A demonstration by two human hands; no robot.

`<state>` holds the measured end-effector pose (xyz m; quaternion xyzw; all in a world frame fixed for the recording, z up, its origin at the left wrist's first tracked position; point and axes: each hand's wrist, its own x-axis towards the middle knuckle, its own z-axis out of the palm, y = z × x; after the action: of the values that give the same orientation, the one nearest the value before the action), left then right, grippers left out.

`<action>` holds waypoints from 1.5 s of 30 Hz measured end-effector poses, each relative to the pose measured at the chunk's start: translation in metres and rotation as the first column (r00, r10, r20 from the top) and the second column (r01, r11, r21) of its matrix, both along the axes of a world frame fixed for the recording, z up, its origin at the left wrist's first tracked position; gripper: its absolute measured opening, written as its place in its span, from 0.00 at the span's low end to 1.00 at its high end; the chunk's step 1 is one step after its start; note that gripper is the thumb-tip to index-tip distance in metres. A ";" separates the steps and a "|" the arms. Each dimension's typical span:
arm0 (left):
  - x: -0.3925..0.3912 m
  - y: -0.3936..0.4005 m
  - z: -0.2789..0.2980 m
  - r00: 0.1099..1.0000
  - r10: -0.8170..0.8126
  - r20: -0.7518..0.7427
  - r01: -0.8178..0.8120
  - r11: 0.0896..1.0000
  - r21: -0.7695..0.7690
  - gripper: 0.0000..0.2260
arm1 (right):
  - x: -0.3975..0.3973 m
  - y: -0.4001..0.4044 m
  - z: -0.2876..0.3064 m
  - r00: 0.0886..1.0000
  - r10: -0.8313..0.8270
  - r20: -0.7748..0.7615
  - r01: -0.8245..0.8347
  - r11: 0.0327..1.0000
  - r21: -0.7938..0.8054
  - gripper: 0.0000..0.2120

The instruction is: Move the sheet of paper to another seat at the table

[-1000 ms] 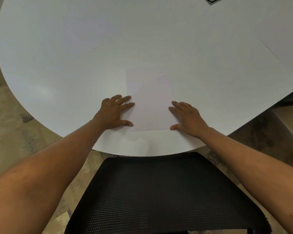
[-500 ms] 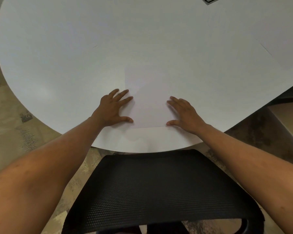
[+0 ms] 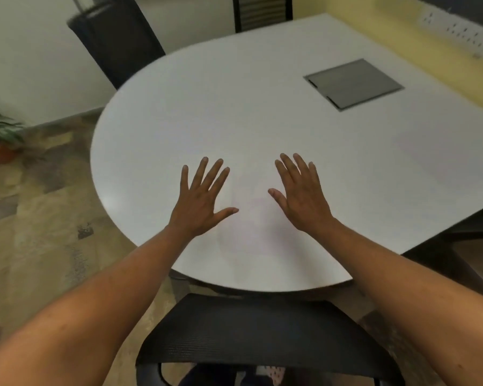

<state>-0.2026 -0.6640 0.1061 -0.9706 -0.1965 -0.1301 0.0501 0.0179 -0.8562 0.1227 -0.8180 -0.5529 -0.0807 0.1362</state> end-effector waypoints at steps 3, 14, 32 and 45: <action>-0.006 0.005 0.038 0.995 0.091 0.049 -0.093 0.995 0.047 0.43 | -0.008 0.017 0.031 0.998 -0.039 0.043 0.037 0.998 0.047 0.32; -0.063 0.053 0.122 0.975 0.174 0.140 -0.190 0.975 0.117 0.40 | -0.070 0.072 0.093 0.990 -0.110 0.091 0.101 0.990 0.102 0.35; -0.237 0.227 0.145 0.986 -0.013 0.169 -0.004 0.995 0.104 0.42 | -0.255 0.214 0.124 0.960 -0.230 0.157 0.208 0.968 0.143 0.35; -0.257 0.317 0.148 0.980 -0.109 0.166 0.092 0.990 0.105 0.41 | -0.276 0.301 0.121 0.944 -0.299 0.138 0.282 0.951 0.128 0.36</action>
<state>-0.4598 -0.3472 0.2543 -0.9609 -0.1442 -0.2249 0.0733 -0.2577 -0.5553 0.2441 -0.8734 -0.4300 -0.1931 0.1228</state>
